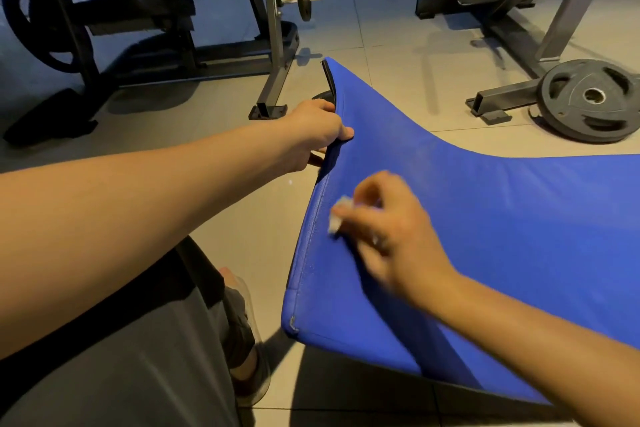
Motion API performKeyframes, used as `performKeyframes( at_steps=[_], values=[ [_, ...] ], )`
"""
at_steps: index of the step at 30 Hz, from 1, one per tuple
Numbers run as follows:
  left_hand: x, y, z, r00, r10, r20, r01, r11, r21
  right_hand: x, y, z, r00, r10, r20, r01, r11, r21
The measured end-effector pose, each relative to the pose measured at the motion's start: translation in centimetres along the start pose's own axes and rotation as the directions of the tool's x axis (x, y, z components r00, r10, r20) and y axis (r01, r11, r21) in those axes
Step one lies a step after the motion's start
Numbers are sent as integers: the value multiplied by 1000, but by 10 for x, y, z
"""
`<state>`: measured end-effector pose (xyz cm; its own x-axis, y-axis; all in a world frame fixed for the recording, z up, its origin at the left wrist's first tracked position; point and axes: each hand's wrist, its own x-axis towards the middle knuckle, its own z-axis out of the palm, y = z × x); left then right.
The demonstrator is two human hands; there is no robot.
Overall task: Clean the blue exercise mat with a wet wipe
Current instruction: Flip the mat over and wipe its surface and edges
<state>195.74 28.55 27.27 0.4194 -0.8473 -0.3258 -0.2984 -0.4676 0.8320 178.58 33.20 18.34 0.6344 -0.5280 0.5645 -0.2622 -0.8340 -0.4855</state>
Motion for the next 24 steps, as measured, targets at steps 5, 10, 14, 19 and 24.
performKeyframes(
  at_steps=[5,10,14,19,24],
  values=[
    [-4,3,0,1000,-5,-16,6,1000,7,-4,6,6,982,186,-39,-180,976,125],
    [-4,4,-6,999,-19,-50,18,1000,-24,-51,-43,18,890,-271,367,227,961,159],
    [-4,3,-2,1000,-3,-28,3,1000,2,-12,0,6,989,-53,140,37,993,116],
    [-5,-2,0,999,-5,-35,6,1000,9,-11,16,6,989,145,-8,-143,979,144],
    [-2,-3,-8,998,-28,-53,28,1000,-2,-51,-27,23,864,-307,398,257,950,175]
  ],
)
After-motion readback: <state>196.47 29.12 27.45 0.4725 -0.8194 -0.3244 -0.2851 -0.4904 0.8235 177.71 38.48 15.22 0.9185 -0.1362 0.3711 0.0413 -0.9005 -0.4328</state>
